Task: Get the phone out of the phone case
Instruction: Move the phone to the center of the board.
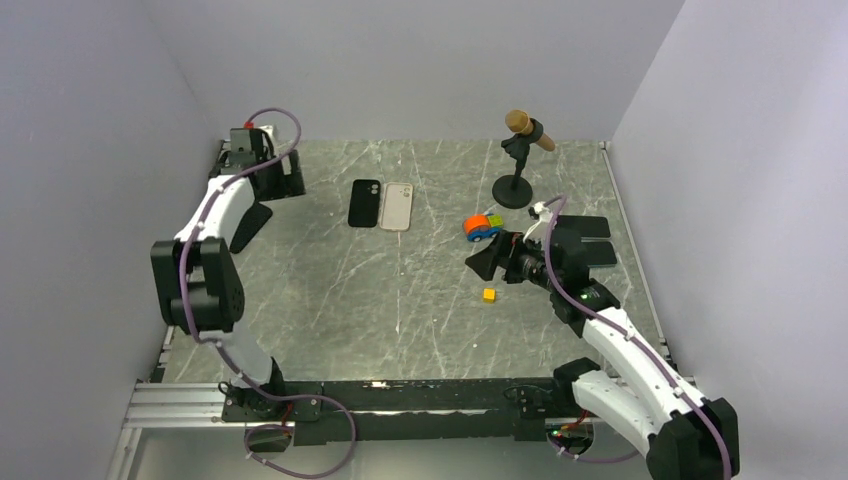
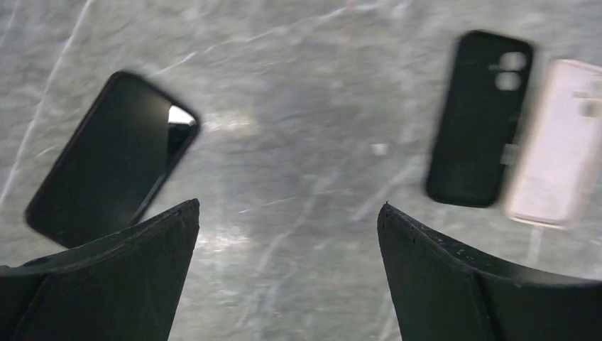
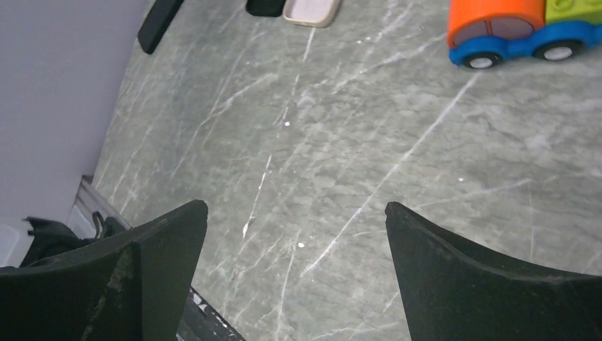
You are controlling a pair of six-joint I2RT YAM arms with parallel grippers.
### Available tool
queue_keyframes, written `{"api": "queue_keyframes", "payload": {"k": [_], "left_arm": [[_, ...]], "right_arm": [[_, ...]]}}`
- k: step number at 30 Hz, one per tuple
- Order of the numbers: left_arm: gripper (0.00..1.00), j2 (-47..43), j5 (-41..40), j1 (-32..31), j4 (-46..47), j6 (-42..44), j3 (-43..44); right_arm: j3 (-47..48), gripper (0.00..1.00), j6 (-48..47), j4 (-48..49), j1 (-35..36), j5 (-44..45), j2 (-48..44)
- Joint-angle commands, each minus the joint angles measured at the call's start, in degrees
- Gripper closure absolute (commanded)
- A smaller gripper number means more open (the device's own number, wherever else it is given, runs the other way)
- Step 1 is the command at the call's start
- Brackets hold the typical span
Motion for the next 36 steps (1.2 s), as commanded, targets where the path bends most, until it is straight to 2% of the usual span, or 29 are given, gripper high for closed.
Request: {"api": "queue_keyframes", "payload": {"k": [1,4,9,12,16,20,27,36], "left_arm": [[0.01,7.8,-3.1,7.7,-7.1,3.1,7.7],[0.01,13.4,1.0,13.8,-9.6,1.8,11.6],[0.00,18.1,0.5,18.0,-10.7,3.6,17.3],[0.00,23.4,5.0,21.4,-15.5,3.1,23.9],[0.01,29.4,10.5,23.2,-21.2,3.8,31.4],[0.01,33.0,12.2,23.9,-24.1,3.4,34.5],[0.04,33.1,13.0,24.0,-24.9,1.8,30.6],[0.04,26.3,13.3,20.6,-22.6,-2.2,21.2]], "right_arm": [[3.2,0.00,-4.2,1.8,0.9,-2.9,-2.5],[3.8,0.00,-5.9,-0.3,0.9,-3.2,-3.6],[3.5,0.00,-7.1,-1.6,0.9,-3.6,-4.8],[2.6,0.00,-6.5,-0.8,0.9,-4.4,-5.8],[1.8,0.00,-6.1,-0.1,0.9,-3.9,-7.2],[2.3,0.00,-6.6,-1.0,0.8,-3.0,-8.2],[3.0,0.00,-5.8,-1.9,0.9,-2.6,-9.6],[2.6,0.00,-3.2,0.4,0.9,-3.3,-9.6]]}}
